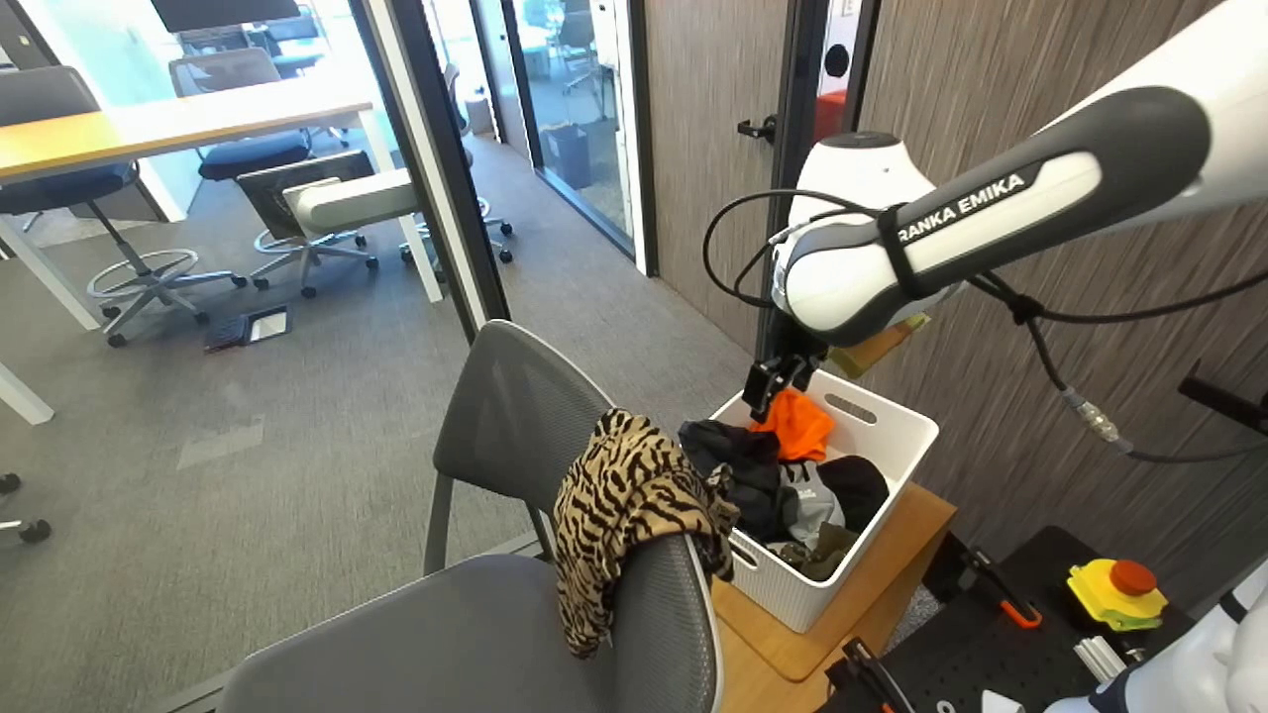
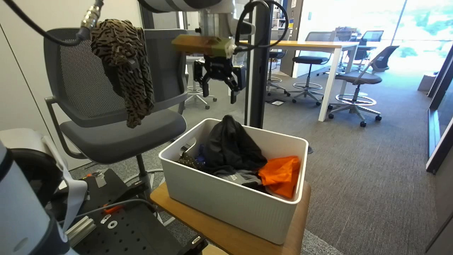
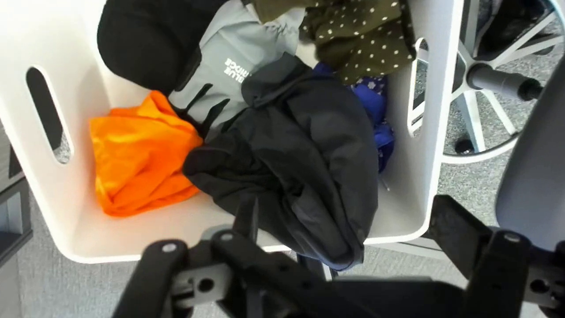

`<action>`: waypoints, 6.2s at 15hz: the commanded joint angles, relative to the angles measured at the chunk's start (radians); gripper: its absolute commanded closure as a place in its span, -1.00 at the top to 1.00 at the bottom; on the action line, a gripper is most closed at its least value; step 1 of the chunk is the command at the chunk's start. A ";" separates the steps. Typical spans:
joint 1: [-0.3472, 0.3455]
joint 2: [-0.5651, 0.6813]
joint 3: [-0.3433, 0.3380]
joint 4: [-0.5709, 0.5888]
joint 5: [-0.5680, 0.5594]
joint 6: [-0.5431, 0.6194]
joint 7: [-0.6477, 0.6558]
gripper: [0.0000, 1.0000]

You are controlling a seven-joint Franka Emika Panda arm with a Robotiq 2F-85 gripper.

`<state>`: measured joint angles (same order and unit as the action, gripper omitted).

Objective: Pick up the black shirt in the basket and put it on to the chair.

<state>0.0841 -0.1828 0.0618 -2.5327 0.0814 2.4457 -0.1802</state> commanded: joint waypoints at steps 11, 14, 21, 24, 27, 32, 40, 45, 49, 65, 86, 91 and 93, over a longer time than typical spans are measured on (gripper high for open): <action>-0.076 0.490 0.074 0.284 0.144 0.073 -0.486 1.00; -0.102 0.555 0.104 0.333 0.137 0.065 -0.486 1.00; -0.122 0.659 0.139 0.439 0.110 0.024 -0.466 1.00; -0.126 0.681 0.145 0.465 0.112 0.008 -0.469 1.00; -0.129 0.695 0.147 0.483 0.112 -0.001 -0.468 1.00; -0.133 0.705 0.144 0.496 0.108 -0.017 -0.469 0.17; -0.137 0.724 0.144 0.523 0.111 -0.038 -0.466 -0.85; -0.147 0.729 0.147 0.539 0.126 -0.075 -0.464 -0.79; -0.178 0.656 0.158 0.502 0.179 -0.127 -0.456 -0.79; -0.046 -0.062 0.087 0.371 0.465 -0.359 -0.112 -0.80; 0.224 0.066 0.512 0.666 -0.101 -0.368 0.573 -0.82; 0.283 0.236 0.499 0.738 -0.134 -0.410 0.528 -0.82; 0.300 0.294 0.481 0.773 -0.142 -0.437 0.517 -0.82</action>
<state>0.3407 -0.0056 0.5684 -1.8736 -0.0393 2.0635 0.3569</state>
